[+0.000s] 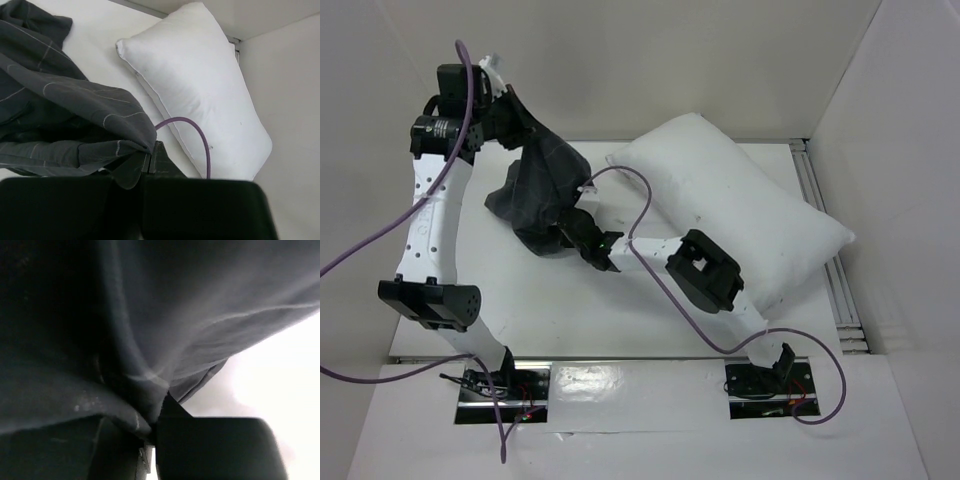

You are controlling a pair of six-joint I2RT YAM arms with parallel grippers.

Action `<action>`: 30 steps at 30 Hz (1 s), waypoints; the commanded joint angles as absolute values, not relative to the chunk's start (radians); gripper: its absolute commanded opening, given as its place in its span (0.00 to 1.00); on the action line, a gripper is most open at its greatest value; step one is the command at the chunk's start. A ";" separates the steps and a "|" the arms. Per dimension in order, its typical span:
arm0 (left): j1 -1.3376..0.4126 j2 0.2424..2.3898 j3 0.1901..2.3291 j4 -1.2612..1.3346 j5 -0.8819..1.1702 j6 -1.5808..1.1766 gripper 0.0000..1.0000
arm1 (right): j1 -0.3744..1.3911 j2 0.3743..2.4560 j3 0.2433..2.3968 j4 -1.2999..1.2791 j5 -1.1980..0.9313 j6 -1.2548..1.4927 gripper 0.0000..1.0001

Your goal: Put the pillow into the pillowcase

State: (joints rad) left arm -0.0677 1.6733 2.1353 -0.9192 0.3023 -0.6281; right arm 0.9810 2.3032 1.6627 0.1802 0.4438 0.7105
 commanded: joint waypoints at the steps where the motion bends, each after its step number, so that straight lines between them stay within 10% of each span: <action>1: 0.000 1.674 2.184 -0.905 0.331 -0.609 0.00 | 0.918 2.248 1.715 0.161 0.509 0.695 0.00; 11: 0.276 1.669 2.255 -0.810 0.456 -0.692 0.00 | 0.516 1.999 1.834 0.040 -0.044 0.522 0.00; 25: 0.155 1.142 1.233 -0.686 0.517 -0.678 0.00 | 0.413 1.352 1.174 -0.251 0.020 0.364 0.00; 27: 0.123 1.092 1.149 -0.686 0.528 -0.657 0.03 | 0.382 1.312 1.164 -0.288 0.043 0.350 0.14; 28: 0.112 1.077 1.102 -0.686 0.528 -0.632 0.12 | 0.350 1.296 1.154 -0.316 0.043 0.339 0.44; 30: 0.092 1.086 1.091 -0.704 0.494 -0.598 0.61 | 0.322 1.285 1.163 -0.325 0.020 0.330 0.65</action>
